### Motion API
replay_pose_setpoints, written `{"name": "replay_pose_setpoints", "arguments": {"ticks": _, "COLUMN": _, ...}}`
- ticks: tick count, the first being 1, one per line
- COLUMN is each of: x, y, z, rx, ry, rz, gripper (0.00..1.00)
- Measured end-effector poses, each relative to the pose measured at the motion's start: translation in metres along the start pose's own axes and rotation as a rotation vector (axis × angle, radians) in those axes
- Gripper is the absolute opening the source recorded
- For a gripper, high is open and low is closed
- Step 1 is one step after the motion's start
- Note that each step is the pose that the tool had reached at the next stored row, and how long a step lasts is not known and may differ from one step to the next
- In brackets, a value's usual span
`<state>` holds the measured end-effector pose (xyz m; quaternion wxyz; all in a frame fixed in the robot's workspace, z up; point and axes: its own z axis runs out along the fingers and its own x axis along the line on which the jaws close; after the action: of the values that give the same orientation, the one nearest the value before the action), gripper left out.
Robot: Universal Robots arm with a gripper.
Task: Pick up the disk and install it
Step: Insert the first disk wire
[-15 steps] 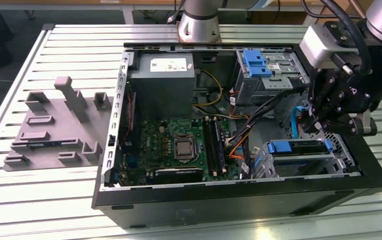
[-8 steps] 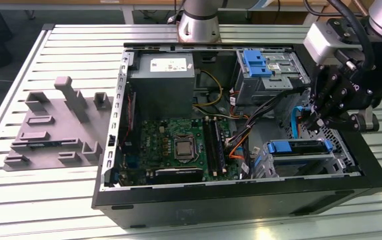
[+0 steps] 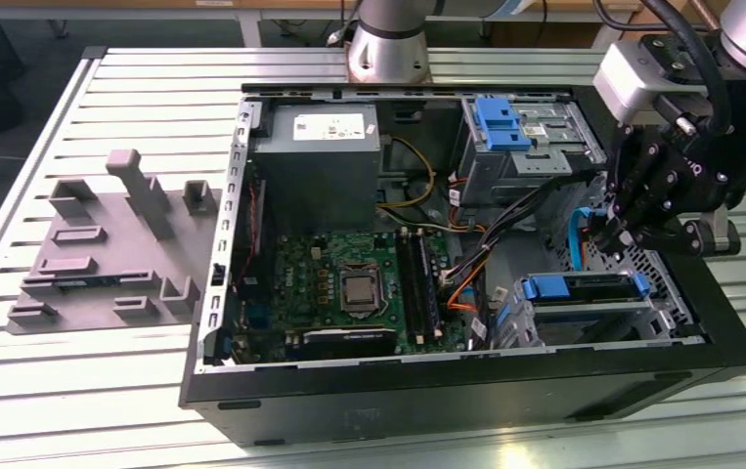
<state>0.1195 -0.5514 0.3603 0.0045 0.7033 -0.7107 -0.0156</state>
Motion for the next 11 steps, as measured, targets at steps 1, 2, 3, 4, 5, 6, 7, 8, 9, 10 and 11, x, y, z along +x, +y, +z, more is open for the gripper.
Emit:
{"name": "replay_pose_setpoints", "arguments": {"ticks": 1, "x": 0.0000, "y": 0.0000, "z": -0.0006, "rx": 0.0000, "ry": 0.0001, "rz": 0.000, "gripper": 0.11}}
{"name": "replay_pose_setpoints", "arguments": {"ticks": 2, "x": 0.0000, "y": 0.0001, "z": -0.0014, "rx": 0.0000, "ry": 0.0000, "rz": 0.000, "gripper": 0.11}}
{"name": "replay_pose_setpoints", "arguments": {"ticks": 3, "x": 0.0000, "y": 0.0001, "z": -0.0016, "rx": 0.0000, "ry": -0.0002, "rz": 0.000, "gripper": 0.11}}
{"name": "replay_pose_setpoints", "arguments": {"ticks": 4, "x": 0.0000, "y": 0.0000, "z": -0.0016, "rx": 0.0000, "ry": -0.0002, "rz": 0.000, "gripper": 0.11}}
{"name": "replay_pose_setpoints", "arguments": {"ticks": 5, "x": 0.0000, "y": 0.0001, "z": -0.0016, "rx": 0.0000, "ry": -0.0003, "rz": 0.000, "gripper": 0.11}}
{"name": "replay_pose_setpoints", "arguments": {"ticks": 6, "x": 0.0000, "y": 0.0001, "z": -0.0016, "rx": 0.0000, "ry": -0.0002, "rz": 0.000, "gripper": 0.11}}
{"name": "replay_pose_setpoints", "arguments": {"ticks": 7, "x": 0.0000, "y": 0.0001, "z": -0.0017, "rx": 0.0000, "ry": -0.0001, "rz": 0.000, "gripper": 0.11}}
{"name": "replay_pose_setpoints", "arguments": {"ticks": 8, "x": 0.0000, "y": 0.0001, "z": -0.0017, "rx": 0.0000, "ry": -0.0002, "rz": 0.000, "gripper": 0.11}}
{"name": "replay_pose_setpoints", "arguments": {"ticks": 9, "x": -0.0001, "y": 0.0001, "z": -0.0017, "rx": 0.0000, "ry": -0.0001, "rz": 0.000, "gripper": 0.11}}
{"name": "replay_pose_setpoints", "arguments": {"ticks": 10, "x": -0.0005, "y": -0.0003, "z": -0.0018, "rx": 0.0000, "ry": 0.0000, "rz": 0.000, "gripper": 0.11}}
{"name": "replay_pose_setpoints", "arguments": {"ticks": 11, "x": -0.0010, "y": -0.0008, "z": -0.0018, "rx": -0.0001, "ry": 0.0000, "rz": 0.000, "gripper": 0.11}}
